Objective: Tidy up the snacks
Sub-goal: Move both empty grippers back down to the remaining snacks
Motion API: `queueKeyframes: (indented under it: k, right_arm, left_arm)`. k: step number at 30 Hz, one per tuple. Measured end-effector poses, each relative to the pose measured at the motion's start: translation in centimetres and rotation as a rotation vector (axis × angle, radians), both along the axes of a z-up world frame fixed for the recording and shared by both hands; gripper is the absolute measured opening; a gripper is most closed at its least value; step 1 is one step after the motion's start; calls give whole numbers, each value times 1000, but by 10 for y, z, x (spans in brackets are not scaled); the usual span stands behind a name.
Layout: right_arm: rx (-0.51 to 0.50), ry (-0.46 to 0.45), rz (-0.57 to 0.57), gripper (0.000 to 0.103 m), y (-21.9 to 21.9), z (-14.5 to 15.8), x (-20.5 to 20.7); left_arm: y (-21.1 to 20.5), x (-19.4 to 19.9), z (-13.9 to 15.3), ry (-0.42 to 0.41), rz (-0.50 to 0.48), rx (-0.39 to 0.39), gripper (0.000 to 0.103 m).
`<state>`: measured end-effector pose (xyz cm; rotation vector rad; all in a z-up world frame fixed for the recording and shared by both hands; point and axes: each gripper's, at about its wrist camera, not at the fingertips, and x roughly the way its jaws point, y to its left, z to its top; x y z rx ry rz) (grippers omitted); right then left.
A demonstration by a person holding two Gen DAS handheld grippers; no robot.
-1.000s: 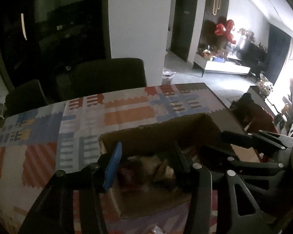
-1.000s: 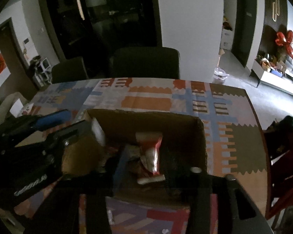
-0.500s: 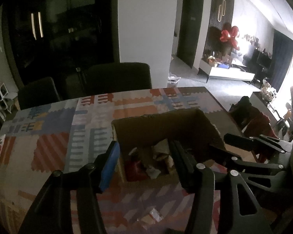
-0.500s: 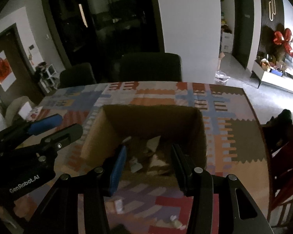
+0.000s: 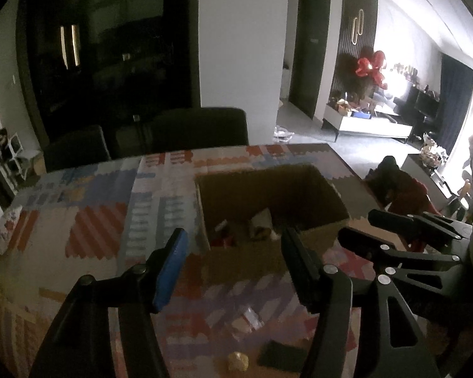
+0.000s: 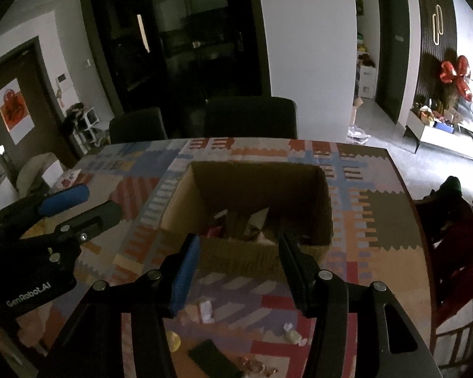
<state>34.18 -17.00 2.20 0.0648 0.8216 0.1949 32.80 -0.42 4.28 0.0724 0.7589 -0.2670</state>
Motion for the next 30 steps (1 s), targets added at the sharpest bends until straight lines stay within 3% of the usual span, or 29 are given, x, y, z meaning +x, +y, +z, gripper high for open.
queueKeyframes:
  k: [12,30]
  right_arm:
    - [-12,102,38,53,10,-37,-23]
    - [-22,284,23,53,11,-107,-34]
  left_arm:
    - [16,-30,-40,100,35,-21,62]
    - [22,-43,-103,234,77,57,62]
